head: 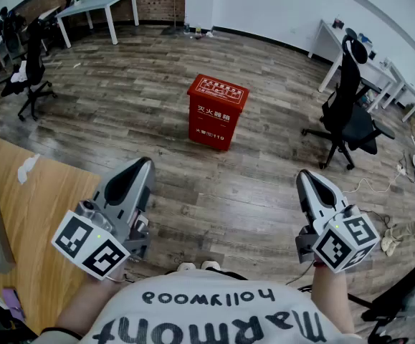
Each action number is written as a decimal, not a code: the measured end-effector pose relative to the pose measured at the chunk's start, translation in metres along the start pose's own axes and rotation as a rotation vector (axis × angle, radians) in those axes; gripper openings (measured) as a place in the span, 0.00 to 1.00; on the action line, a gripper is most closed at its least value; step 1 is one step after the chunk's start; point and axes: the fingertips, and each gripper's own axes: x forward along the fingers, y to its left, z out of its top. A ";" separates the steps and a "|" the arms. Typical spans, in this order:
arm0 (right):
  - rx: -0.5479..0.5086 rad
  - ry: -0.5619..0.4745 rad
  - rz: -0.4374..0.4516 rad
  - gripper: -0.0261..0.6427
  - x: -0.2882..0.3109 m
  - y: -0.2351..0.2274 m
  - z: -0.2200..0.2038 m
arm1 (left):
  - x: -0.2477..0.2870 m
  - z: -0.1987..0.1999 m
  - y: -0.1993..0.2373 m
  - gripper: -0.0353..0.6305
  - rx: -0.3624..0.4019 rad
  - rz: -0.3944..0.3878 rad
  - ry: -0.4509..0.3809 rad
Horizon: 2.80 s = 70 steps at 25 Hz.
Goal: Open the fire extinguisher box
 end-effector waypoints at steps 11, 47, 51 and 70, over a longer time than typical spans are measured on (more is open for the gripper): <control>0.010 0.019 -0.004 0.05 0.002 0.001 -0.007 | -0.002 -0.002 0.003 0.06 -0.007 0.005 0.004; 0.069 0.062 -0.003 0.06 0.071 -0.049 -0.025 | 0.072 -0.036 0.045 0.06 -0.067 -0.022 0.060; 0.067 0.074 0.006 0.06 0.083 -0.077 -0.022 | 0.101 -0.049 0.038 0.06 -0.068 -0.022 0.086; 0.031 0.094 0.093 0.06 0.131 -0.172 -0.017 | 0.187 -0.074 0.022 0.06 -0.030 0.053 0.071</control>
